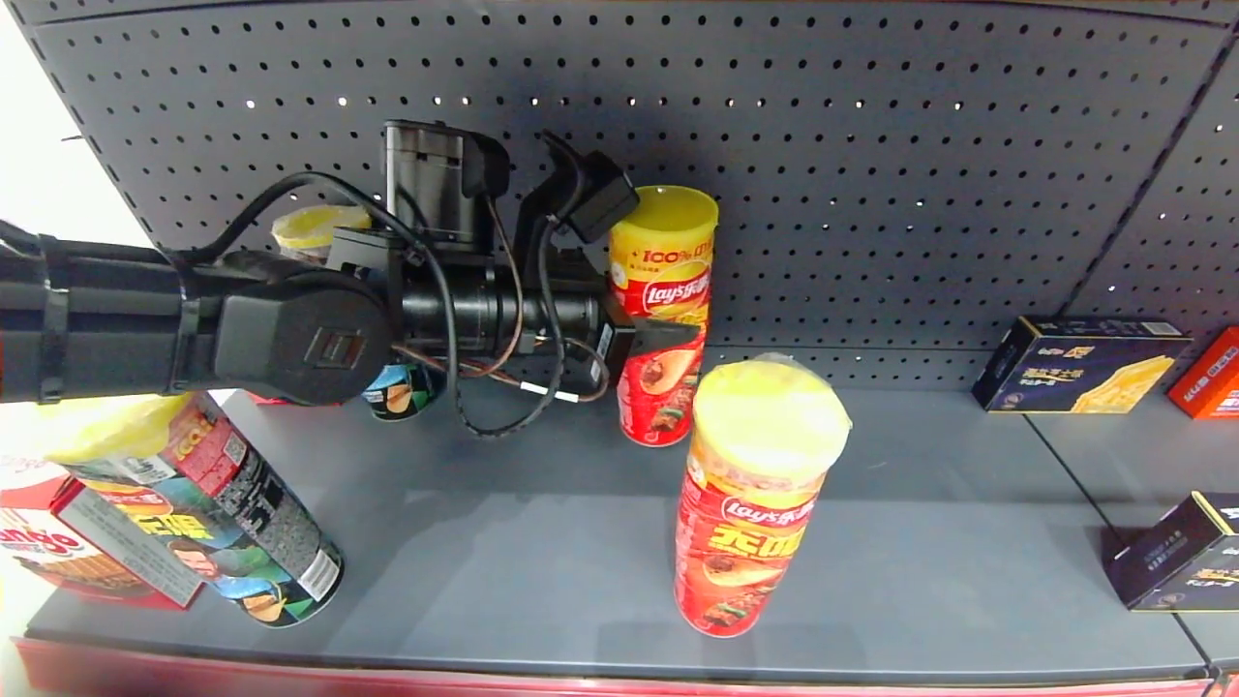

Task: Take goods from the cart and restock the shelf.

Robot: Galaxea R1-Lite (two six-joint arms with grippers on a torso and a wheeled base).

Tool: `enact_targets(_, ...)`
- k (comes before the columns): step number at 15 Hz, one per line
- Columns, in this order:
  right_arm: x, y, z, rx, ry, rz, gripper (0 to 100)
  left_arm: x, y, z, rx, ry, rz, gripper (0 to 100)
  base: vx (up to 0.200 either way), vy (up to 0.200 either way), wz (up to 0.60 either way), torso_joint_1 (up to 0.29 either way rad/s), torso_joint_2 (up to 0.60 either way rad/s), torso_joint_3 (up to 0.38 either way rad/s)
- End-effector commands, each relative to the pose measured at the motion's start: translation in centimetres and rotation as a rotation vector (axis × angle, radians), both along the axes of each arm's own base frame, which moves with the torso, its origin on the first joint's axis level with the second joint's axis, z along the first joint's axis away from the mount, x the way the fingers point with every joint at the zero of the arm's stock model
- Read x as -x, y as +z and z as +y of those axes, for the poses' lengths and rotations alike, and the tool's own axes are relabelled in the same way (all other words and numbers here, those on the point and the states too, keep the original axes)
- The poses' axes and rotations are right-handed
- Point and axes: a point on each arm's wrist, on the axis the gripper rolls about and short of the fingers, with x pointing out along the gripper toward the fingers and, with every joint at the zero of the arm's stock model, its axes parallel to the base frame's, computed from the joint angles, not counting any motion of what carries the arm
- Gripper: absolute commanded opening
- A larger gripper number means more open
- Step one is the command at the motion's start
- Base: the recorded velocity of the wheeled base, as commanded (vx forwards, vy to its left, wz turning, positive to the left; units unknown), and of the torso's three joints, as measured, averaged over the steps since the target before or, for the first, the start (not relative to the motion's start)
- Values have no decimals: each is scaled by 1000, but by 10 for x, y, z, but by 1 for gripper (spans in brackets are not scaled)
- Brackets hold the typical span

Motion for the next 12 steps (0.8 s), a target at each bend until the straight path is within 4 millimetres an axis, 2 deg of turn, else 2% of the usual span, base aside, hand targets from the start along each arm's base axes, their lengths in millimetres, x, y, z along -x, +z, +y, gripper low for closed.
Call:
enact_targets(1, 0, 0, 0, 0, 1, 1, 100, -5, -8, -7, -6, -6, 16, 0, 0, 0, 0, 0, 0, 0)
enact_targets(12, 0, 0, 0, 0, 1, 1, 100, -27, -37, -30, -13, -23, 47, 0, 0, 0, 0, 0, 0, 0)
